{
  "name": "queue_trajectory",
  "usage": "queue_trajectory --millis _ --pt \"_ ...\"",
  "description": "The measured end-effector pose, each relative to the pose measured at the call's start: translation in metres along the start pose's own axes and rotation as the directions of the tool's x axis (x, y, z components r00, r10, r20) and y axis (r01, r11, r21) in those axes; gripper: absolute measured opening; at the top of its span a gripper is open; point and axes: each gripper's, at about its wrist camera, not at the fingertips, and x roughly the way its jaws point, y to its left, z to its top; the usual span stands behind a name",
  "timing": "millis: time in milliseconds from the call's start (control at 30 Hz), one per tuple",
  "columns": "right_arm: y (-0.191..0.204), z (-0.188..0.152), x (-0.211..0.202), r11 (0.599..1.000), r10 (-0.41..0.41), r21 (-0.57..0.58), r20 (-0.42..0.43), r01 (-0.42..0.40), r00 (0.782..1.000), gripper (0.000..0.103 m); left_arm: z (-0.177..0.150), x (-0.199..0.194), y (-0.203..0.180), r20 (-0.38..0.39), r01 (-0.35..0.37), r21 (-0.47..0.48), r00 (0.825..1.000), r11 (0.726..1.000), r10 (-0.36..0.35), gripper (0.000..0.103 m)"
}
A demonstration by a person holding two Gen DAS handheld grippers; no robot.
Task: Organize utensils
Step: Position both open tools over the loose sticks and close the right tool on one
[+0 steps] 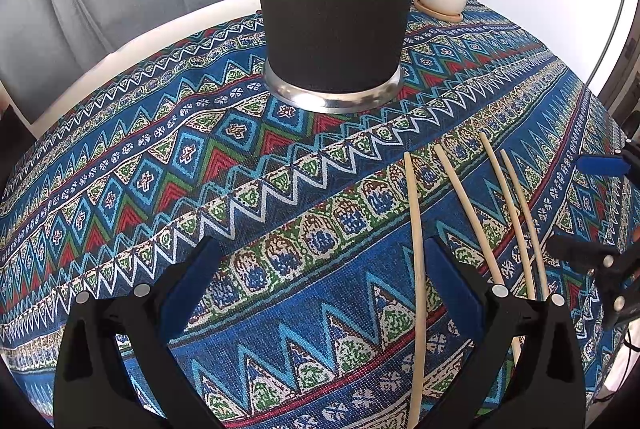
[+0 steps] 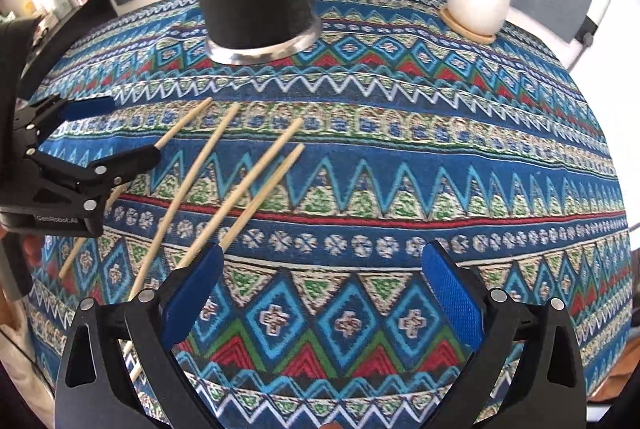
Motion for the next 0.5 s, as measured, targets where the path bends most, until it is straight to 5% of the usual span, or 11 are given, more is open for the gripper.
queue_trajectory --millis 133,500 --pt "-0.005 0.008 0.000 0.994 0.087 0.065 -0.056 -0.083 0.995 0.095 0.000 0.000 0.000 0.001 0.000 0.001 1.000 1.000 0.000 0.099" --pt "0.014 0.015 0.019 1.000 0.025 0.016 -0.110 -0.023 0.994 0.096 0.001 0.000 0.000 0.021 -0.006 -0.007 1.000 1.000 0.006 0.099"
